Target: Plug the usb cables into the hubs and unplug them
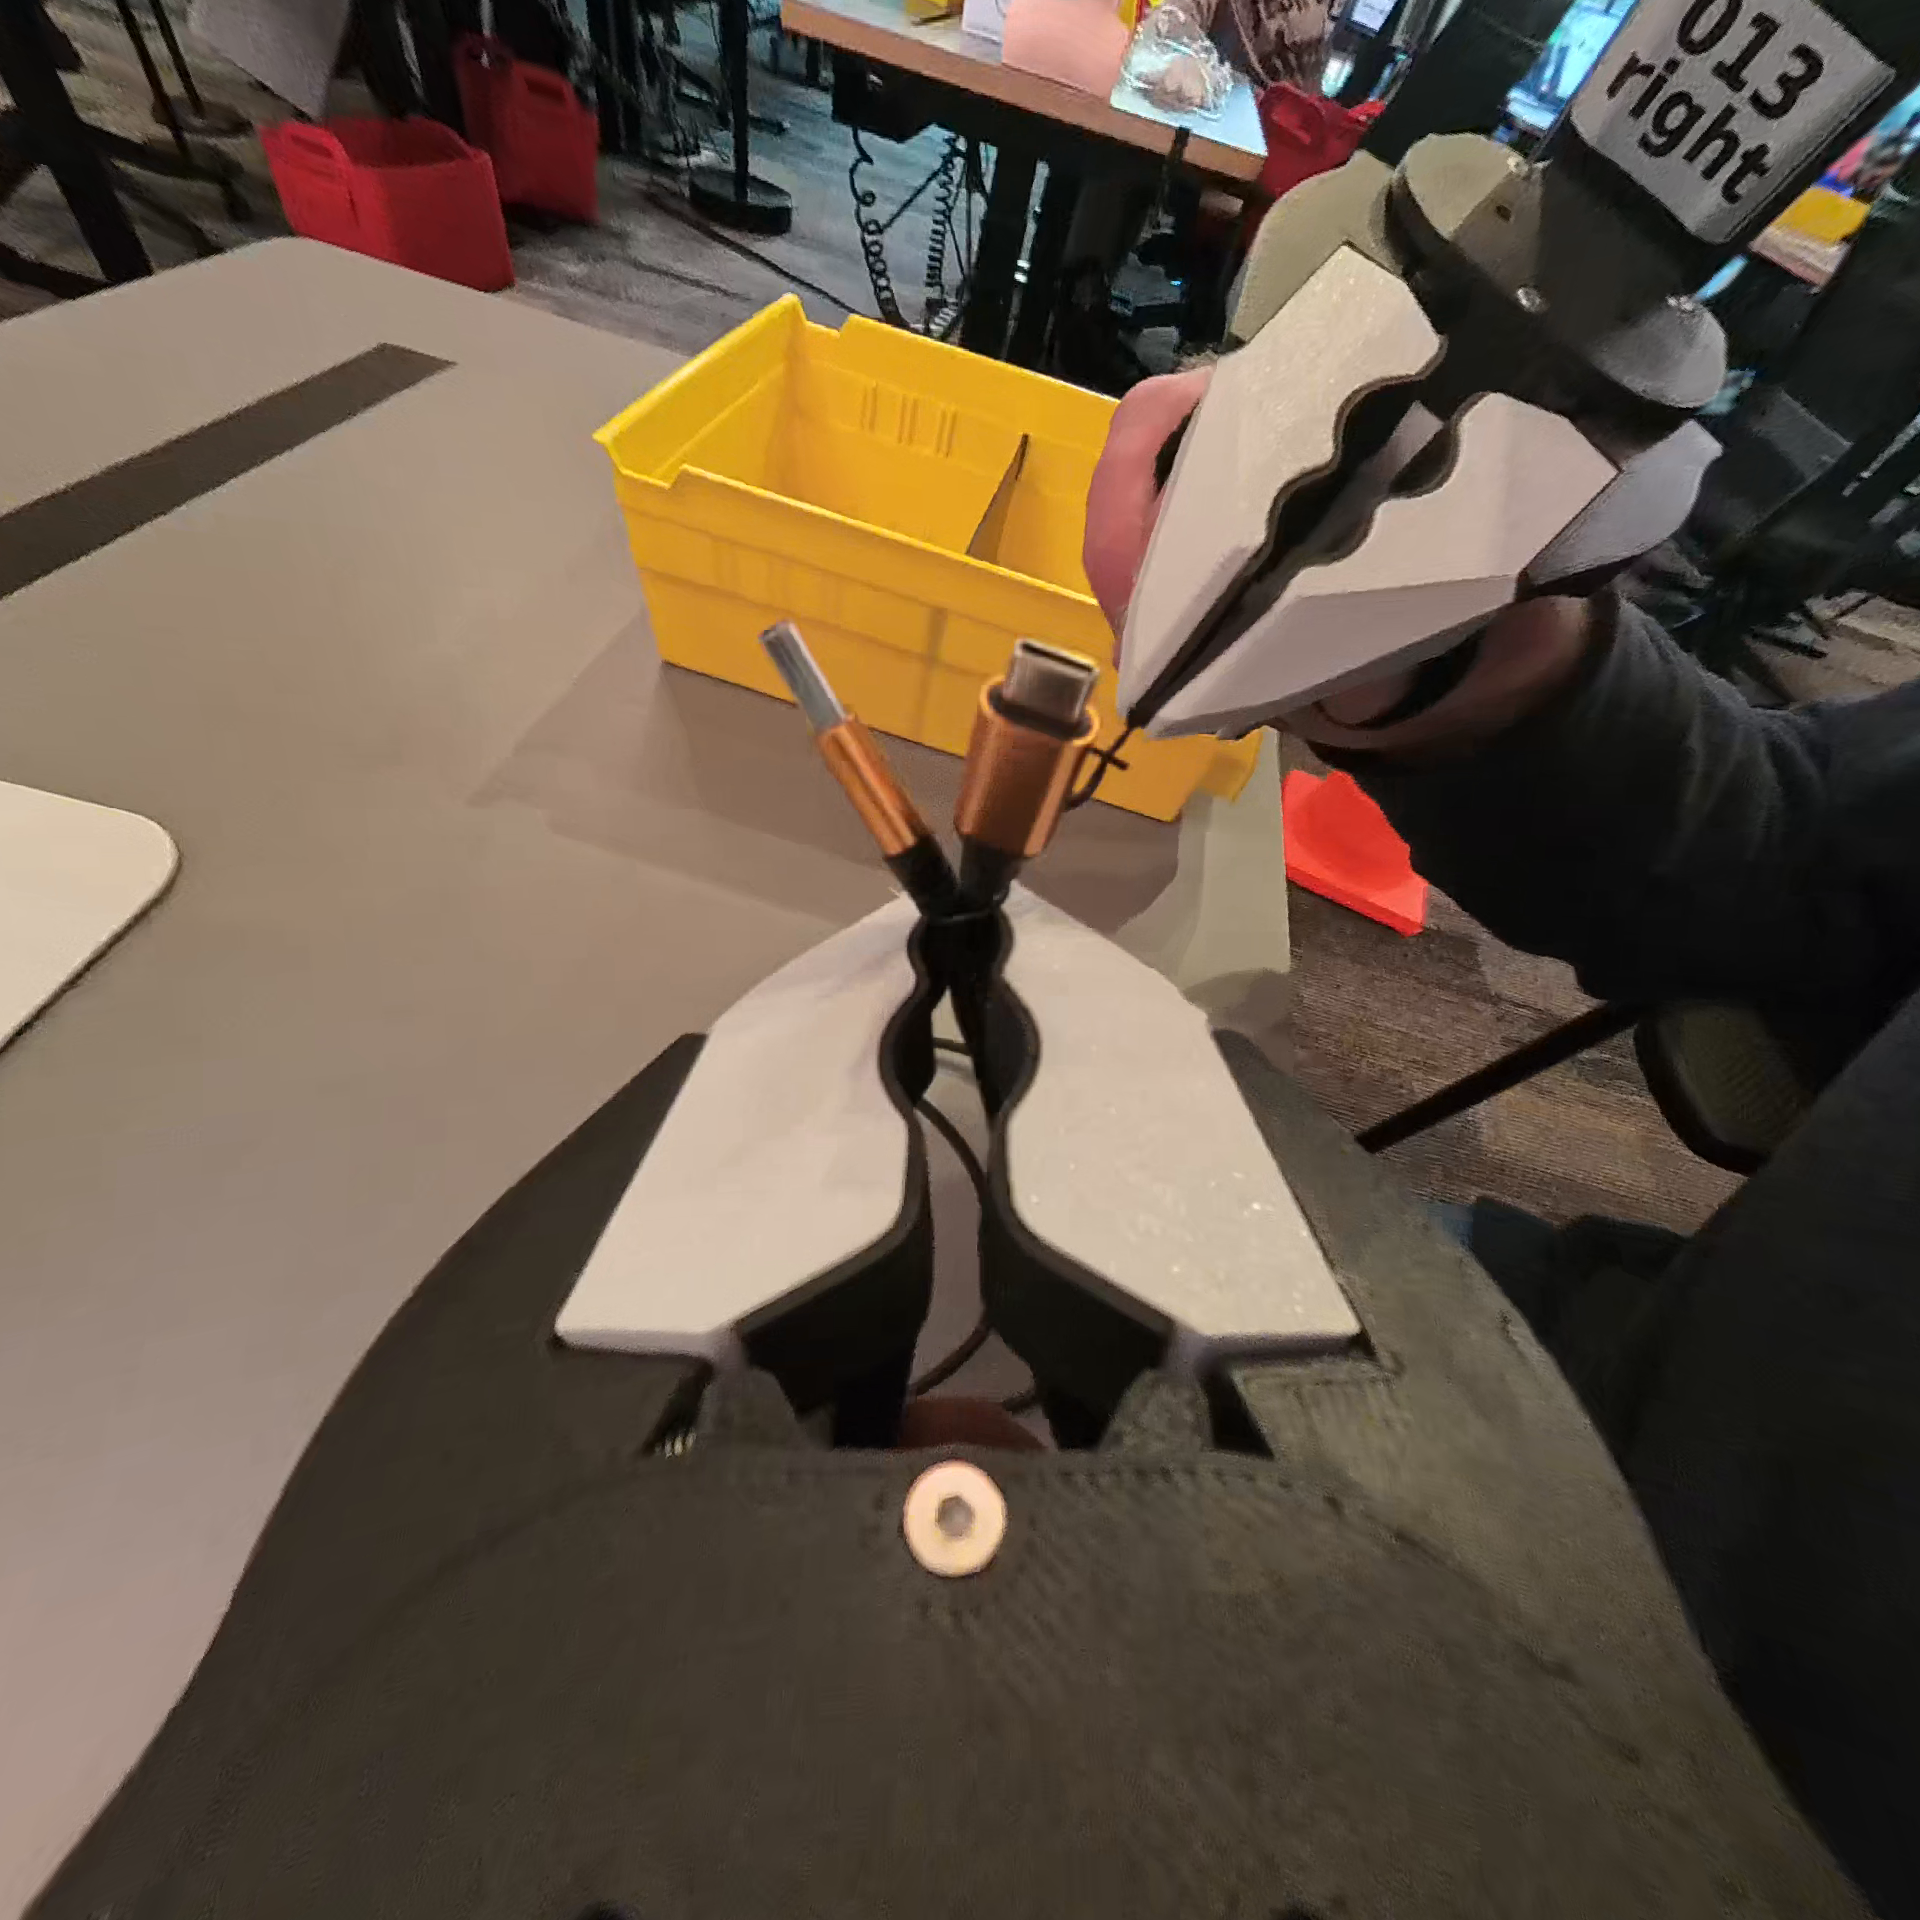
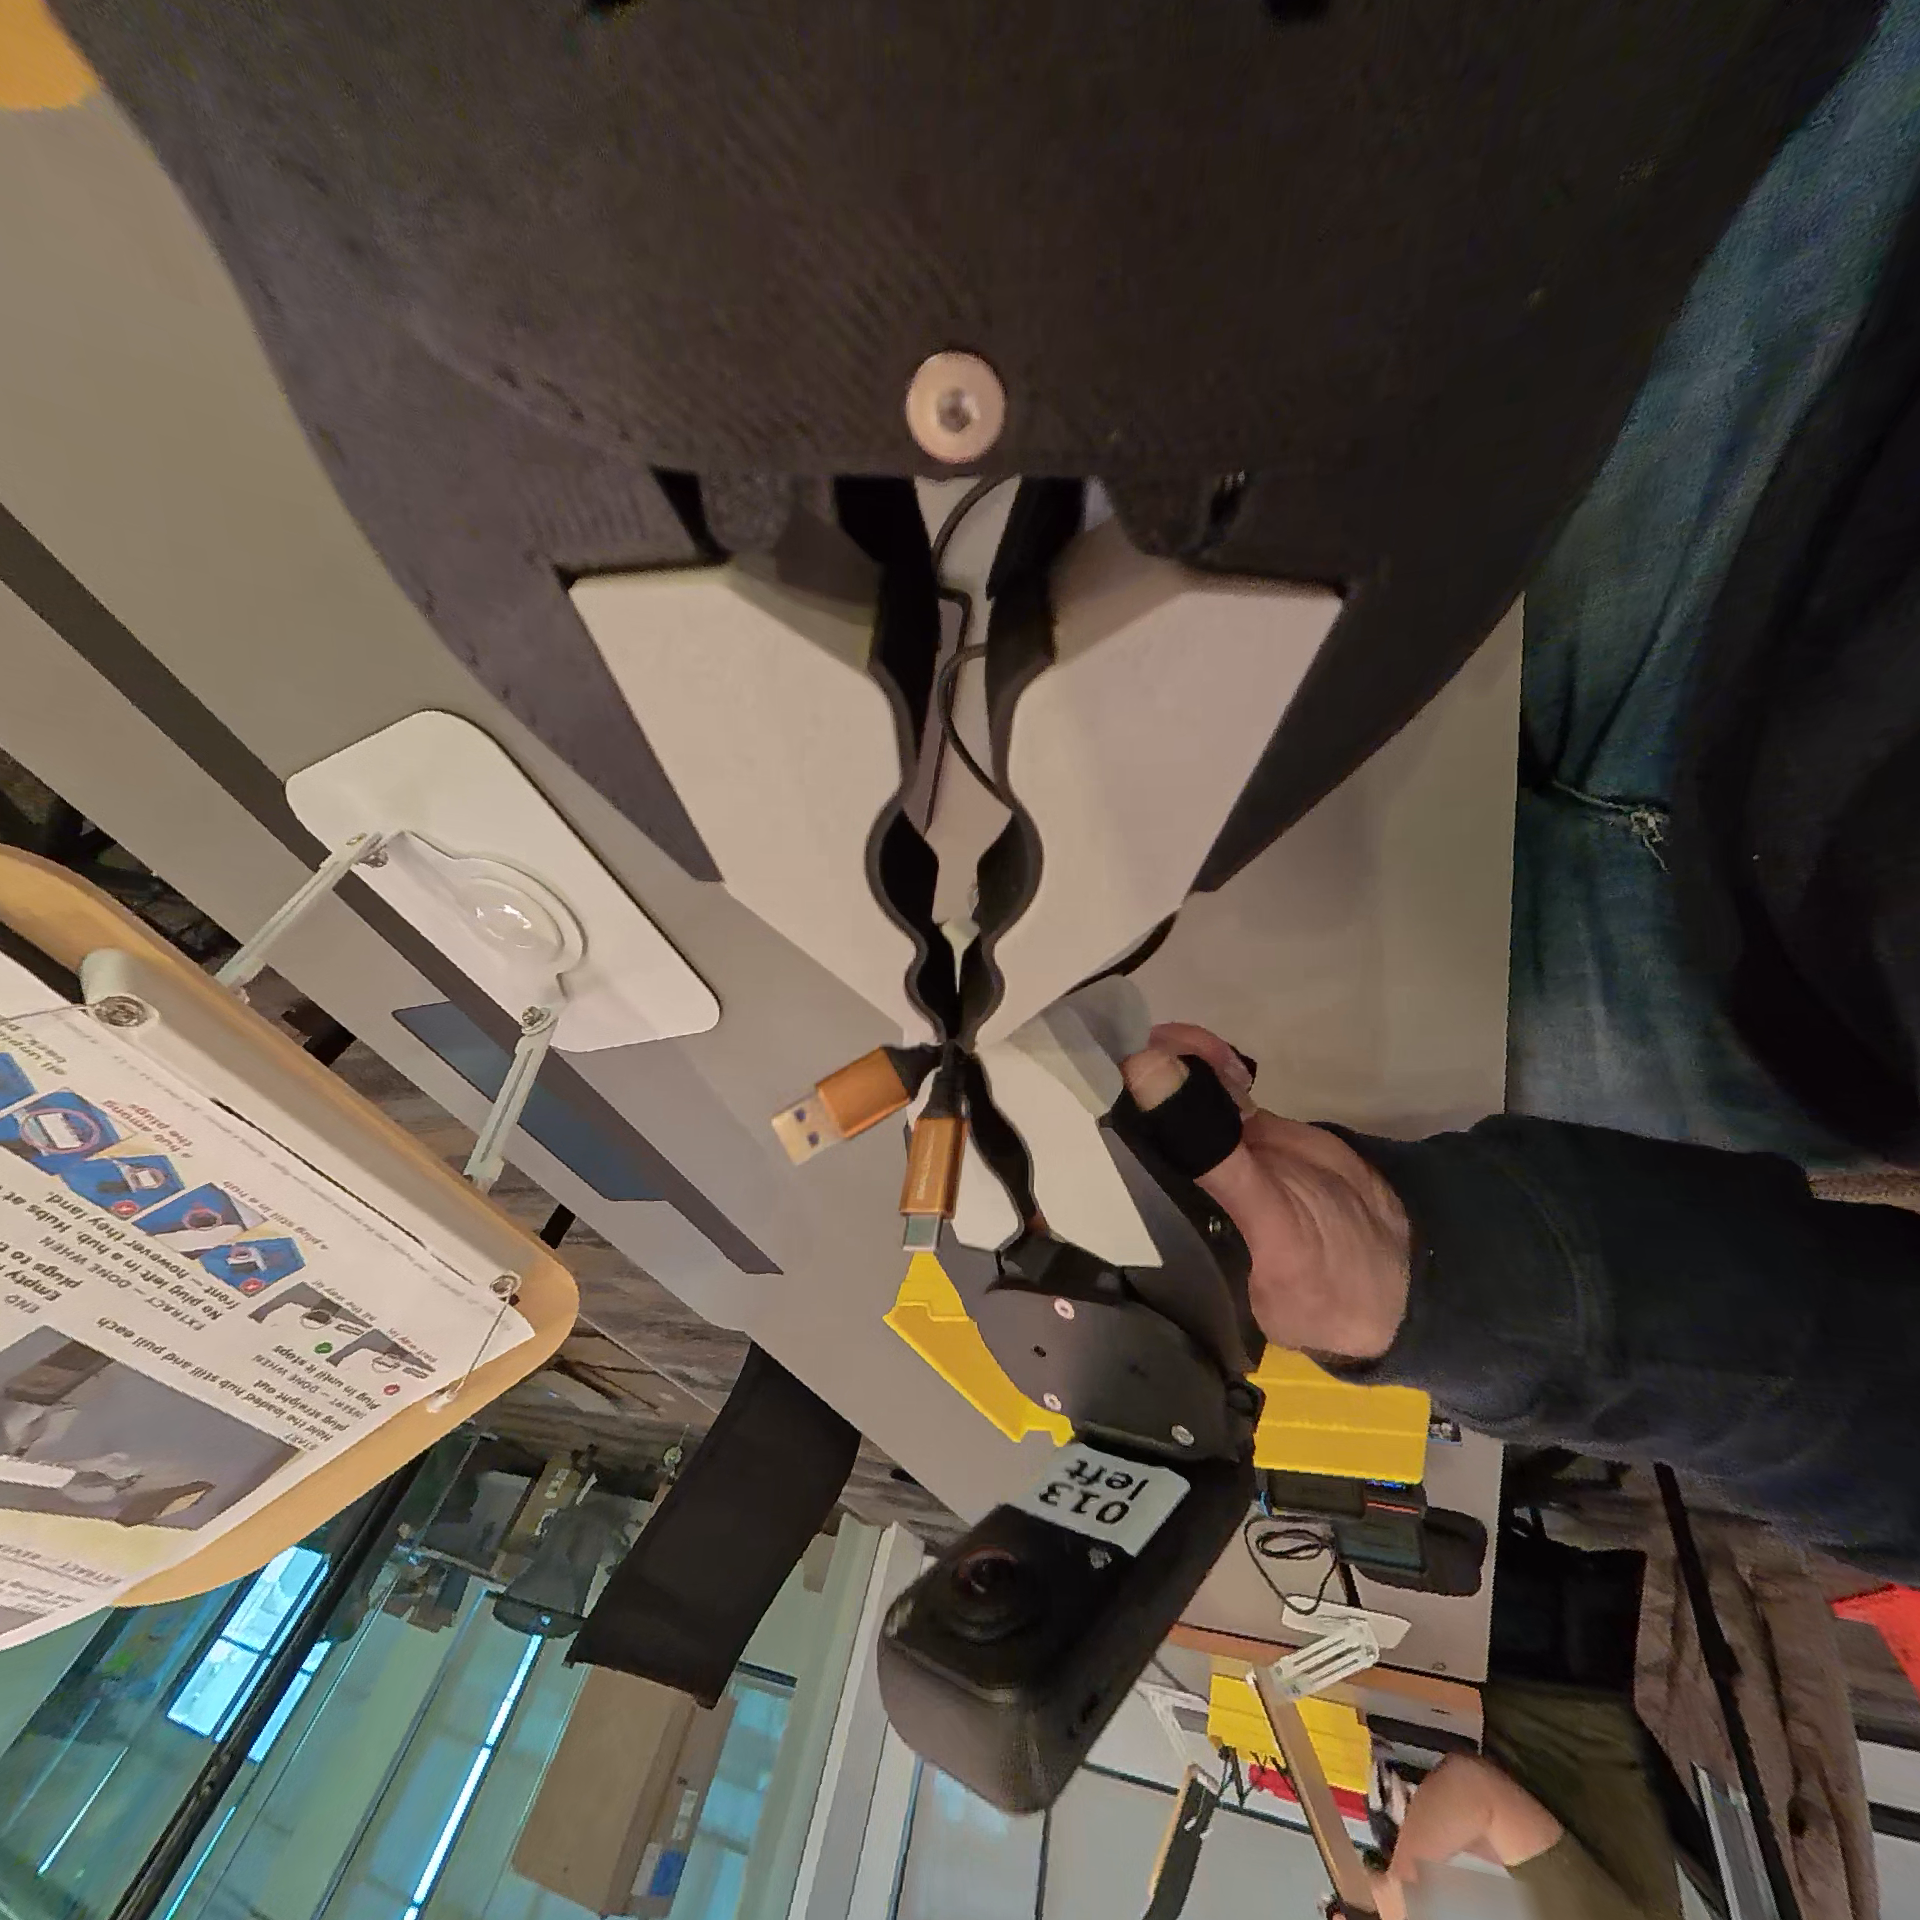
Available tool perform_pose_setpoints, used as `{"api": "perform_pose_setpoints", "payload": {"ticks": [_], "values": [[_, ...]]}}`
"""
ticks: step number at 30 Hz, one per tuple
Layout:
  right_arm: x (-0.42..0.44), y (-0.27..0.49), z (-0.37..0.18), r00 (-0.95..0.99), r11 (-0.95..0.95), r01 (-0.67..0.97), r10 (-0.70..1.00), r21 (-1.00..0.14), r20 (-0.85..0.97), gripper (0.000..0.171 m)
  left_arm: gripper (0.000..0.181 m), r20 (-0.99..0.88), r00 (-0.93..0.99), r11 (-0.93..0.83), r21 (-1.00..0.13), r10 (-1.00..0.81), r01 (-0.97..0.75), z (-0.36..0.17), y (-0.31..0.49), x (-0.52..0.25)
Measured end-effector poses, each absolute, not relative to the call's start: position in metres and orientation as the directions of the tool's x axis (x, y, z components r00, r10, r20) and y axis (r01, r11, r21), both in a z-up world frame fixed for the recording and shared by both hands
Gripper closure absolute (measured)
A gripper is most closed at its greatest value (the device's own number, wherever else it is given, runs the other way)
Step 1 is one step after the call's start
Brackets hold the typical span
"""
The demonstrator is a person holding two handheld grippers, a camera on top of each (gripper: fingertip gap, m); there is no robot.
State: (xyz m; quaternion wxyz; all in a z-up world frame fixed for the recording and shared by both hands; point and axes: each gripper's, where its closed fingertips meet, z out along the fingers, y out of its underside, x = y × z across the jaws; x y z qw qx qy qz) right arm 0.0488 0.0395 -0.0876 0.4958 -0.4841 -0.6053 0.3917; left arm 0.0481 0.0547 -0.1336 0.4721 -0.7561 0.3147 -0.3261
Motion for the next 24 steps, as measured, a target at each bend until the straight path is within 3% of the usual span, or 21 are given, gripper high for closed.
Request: {"api": "perform_pose_setpoints", "payload": {"ticks": [8, 15, 24], "values": [[0.042, 0.024, -0.090, -0.088, 0.299, 0.257, 0.954, -0.919, 0.286, 0.171, 0.178, 0.083, 0.621, -0.349, -0.881, -0.780, -0.320, -0.148, 0.052, 0.052], [0.046, 0.066, -0.095, 0.071, 0.062, 0.259, 0.994, -0.964, 0.083, 0.171, 0.179, -0.018, 0.592, -0.261, -0.887, -0.806, -0.382, -0.144, 0.043, 0.055], [0.042, 0.054, -0.141, 0.041, 0.075, 0.421, 0.994, -0.904, 0.101, 0.171, 0.178, 0.068, 0.577, -0.246, -0.940, -0.814, -0.237, -0.126, 0.040, 0.053]]}}
